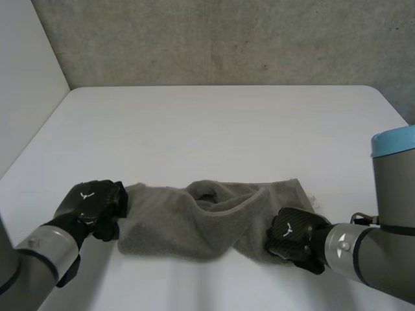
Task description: Fold the laundry
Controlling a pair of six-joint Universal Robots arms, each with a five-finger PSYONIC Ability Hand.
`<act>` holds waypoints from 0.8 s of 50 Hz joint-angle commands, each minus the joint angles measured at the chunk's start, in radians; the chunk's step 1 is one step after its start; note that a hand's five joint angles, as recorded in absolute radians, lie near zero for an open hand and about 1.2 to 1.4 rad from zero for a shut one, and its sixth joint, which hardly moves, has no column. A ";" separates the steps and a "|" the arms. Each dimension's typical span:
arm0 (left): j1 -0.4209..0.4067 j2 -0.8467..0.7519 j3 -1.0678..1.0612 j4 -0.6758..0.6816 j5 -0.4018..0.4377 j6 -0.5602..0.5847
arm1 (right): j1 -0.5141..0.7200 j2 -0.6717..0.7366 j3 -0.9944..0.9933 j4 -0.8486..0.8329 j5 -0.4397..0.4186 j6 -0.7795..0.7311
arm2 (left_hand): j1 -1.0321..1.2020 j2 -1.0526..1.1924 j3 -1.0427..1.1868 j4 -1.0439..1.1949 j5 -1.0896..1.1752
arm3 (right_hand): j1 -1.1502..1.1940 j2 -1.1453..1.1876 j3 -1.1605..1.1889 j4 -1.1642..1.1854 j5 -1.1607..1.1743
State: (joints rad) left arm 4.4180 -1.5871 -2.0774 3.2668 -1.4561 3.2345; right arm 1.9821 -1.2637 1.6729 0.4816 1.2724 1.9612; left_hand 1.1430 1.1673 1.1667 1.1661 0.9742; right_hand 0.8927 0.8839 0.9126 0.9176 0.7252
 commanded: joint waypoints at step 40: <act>-0.100 -0.518 0.576 -0.124 0.062 0.077 | -0.065 0.283 -0.406 -0.169 -0.189 0.891 | -0.598 -0.622 -0.621 -0.621 -0.603 | -0.418 -0.409 -0.438 -0.443 -0.425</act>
State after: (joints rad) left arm 4.3159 -2.0615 -1.5446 3.1824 -1.4094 3.3100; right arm 1.8842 -1.0283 1.2791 0.3131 1.0884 2.8579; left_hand 0.3974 0.3976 0.3975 0.3963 0.2228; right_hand 0.3909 0.3765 0.3953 0.3943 0.2375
